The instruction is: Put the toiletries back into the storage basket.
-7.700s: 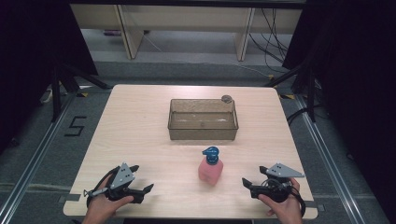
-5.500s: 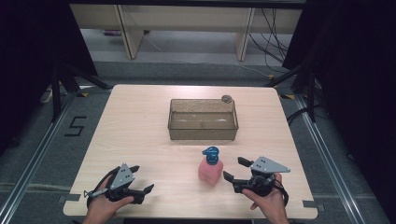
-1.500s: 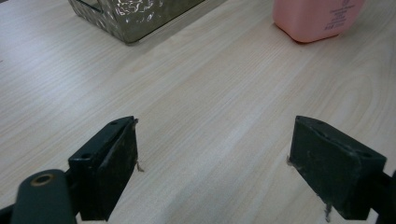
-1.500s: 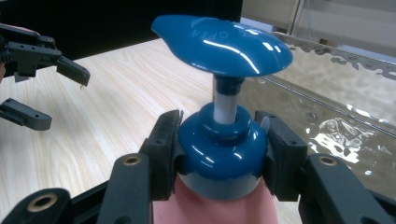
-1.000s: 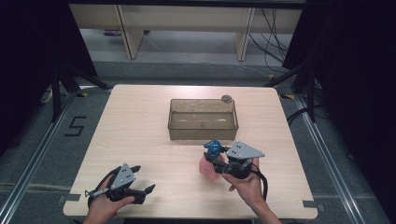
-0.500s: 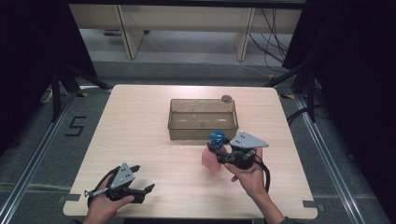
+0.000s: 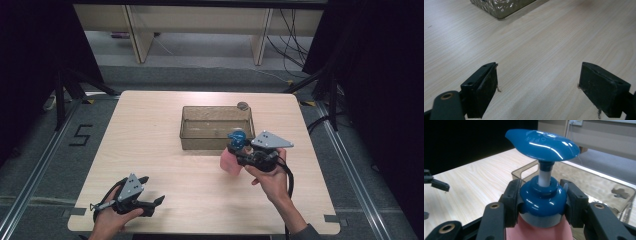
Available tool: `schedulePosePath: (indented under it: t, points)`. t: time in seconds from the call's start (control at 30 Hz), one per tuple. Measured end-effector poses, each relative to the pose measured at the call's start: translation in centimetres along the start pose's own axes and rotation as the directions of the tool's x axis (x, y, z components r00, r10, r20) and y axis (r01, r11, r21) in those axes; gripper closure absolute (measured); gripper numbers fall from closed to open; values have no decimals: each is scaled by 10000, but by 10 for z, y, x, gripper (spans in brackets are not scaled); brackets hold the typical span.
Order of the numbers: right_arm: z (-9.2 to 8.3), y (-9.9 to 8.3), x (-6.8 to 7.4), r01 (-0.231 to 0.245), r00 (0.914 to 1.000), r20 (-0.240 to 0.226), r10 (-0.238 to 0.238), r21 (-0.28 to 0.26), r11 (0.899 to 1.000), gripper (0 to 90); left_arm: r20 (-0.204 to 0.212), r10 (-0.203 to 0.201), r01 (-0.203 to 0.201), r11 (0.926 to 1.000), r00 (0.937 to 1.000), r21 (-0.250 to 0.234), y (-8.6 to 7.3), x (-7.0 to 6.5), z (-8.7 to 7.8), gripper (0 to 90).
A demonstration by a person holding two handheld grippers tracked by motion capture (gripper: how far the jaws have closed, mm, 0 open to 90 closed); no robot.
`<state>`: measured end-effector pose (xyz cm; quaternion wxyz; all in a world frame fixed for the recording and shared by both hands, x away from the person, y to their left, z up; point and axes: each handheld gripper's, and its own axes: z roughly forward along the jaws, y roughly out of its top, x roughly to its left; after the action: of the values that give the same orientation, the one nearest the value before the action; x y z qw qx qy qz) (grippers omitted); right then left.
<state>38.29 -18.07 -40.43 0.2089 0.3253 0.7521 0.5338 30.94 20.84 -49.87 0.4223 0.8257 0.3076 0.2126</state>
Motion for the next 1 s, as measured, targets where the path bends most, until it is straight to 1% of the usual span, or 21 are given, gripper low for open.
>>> schedulePosePath:
  t: [0.07,0.1,0.17,0.2,0.23,0.27,0.3,0.33,0.37,0.43,0.47,0.6,0.67,0.7,0.77,0.8,0.83,0.87,0.93,0.97,1.0]
  points:
    - [-1,2,-3,232,9995,232,-232,-5,9997,538,17,-73,73,10000,10000,-32,0,-1,0,149]
    - [-1,3,-4,232,9996,188,-233,19,9997,538,91,-320,322,9993,9994,-214,0,-3,1,149]
    - [-1,6,-7,378,9990,234,-378,-32,9993,538,76,-295,296,9993,9995,-240,0,-3,1,149]
    - [-1,7,-7,123,9997,188,-121,-101,9999,538,89,-290,292,9993,9995,-231,0,-3,1,148]
    - [-3,9,-8,211,9993,308,-210,-15,9998,538,134,-415,419,9988,9990,-267,0,-3,2,148]
    - [-3,11,-8,59,9992,401,-56,-91,9999,538,5,-268,268,9996,9996,-130,0,-2,2,149]
    - [-3,13,-10,224,9992,320,-220,-107,9997,538,34,-328,329,9992,9995,-226,0,-3,3,149]
    - [-4,16,-11,255,9989,383,-253,-47,9997,538,25,-257,257,9996,9997,-150,0,-2,2,149]
    - [-5,19,-12,259,9987,437,-257,-39,9997,538,117,-345,348,9990,9993,-276,0,-3,2,148]
    - [-6,24,-14,242,9990,385,-244,68,9997,538,121,-328,332,9991,9994,-272,1,-3,2,149]
    - [-7,27,-16,429,9980,468,-433,84,9990,538,122,-302,306,9991,9995,-280,1,-3,2,149]
    - [-7,33,-22,221,9985,492,-223,44,9997,538,115,-301,304,9993,9995,-239,1,-3,2,149]
    - [-5,35,-27,232,9985,496,-230,-18,9997,538,107,-302,304,9993,9995,-238,1,-3,2,149]
    - [-5,37,-29,289,9975,649,-288,-12,9996,538,93,-314,316,9993,9995,-216,1,-3,2,149]
    - [-3,39,-32,258,9967,766,-254,-42,9997,538,88,-283,284,9994,9996,-199,1,-3,3,148]
    - [-2,40,-33,132,9975,691,-131,-15,9999,538,100,-294,296,9993,9995,-212,1,-3,3,149]
    - [-1,41,-35,223,9975,666,-220,-47,9997,538,129,-319,322,9991,9994,-262,1,-4,4,149]
    - [0,42,-37,359,9959,832,-354,-40,9993,538,121,-277,279,9994,9995,-210,1,-3,3,149]
    - [3,45,-39,186,9970,749,-183,-32,9998,538,108,-287,289,9994,9995,-188,1,-3,3,148]
    - [4,46,-40,251,9952,947,-245,-44,9997,538,93,-275,277,9995,9996,-154,1,-3,3,148]
    - [5,47,-40,171,9957,911,-171,14,9999,538,98,-304,306,9993,9995,-201,1,-3,3,149]
